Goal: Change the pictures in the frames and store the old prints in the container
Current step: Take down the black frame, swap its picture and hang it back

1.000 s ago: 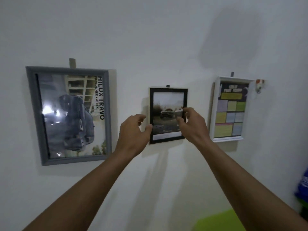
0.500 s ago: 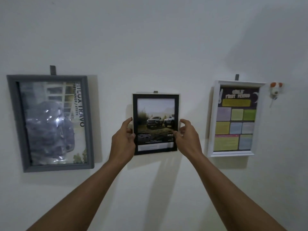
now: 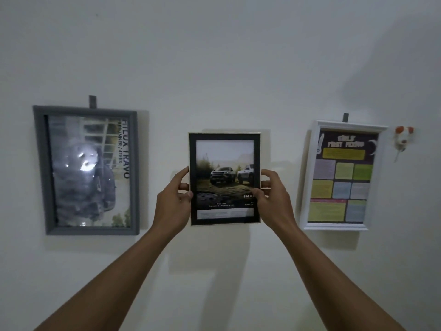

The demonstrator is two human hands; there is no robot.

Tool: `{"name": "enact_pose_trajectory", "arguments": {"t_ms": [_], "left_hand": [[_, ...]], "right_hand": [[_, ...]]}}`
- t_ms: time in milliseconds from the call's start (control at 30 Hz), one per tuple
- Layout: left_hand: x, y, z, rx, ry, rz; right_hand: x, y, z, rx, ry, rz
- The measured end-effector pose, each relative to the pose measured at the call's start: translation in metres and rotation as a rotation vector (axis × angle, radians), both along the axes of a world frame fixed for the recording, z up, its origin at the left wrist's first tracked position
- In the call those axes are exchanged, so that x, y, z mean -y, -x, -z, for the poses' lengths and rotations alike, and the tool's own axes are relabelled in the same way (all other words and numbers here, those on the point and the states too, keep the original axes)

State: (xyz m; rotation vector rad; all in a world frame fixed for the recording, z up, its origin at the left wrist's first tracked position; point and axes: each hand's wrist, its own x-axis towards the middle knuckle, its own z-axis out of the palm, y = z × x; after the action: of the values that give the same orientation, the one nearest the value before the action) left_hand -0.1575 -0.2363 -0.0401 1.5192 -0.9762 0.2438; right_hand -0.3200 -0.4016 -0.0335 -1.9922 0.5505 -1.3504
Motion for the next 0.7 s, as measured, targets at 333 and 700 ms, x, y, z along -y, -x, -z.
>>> {"name": "enact_pose_trajectory", "arguments": {"t_ms": [333,700], "left_hand": [[-0.103,0.026,0.043,-0.113,-0.145,0.144],[-0.203,0.060,0.196,-0.446,-0.355,0.259]], "right_hand": [[-0.091,0.047,0.039,-0.107,-0.083,-0.164],[-0.188,0.096,0.208,-0.251,-0.428,-0.194]]}}
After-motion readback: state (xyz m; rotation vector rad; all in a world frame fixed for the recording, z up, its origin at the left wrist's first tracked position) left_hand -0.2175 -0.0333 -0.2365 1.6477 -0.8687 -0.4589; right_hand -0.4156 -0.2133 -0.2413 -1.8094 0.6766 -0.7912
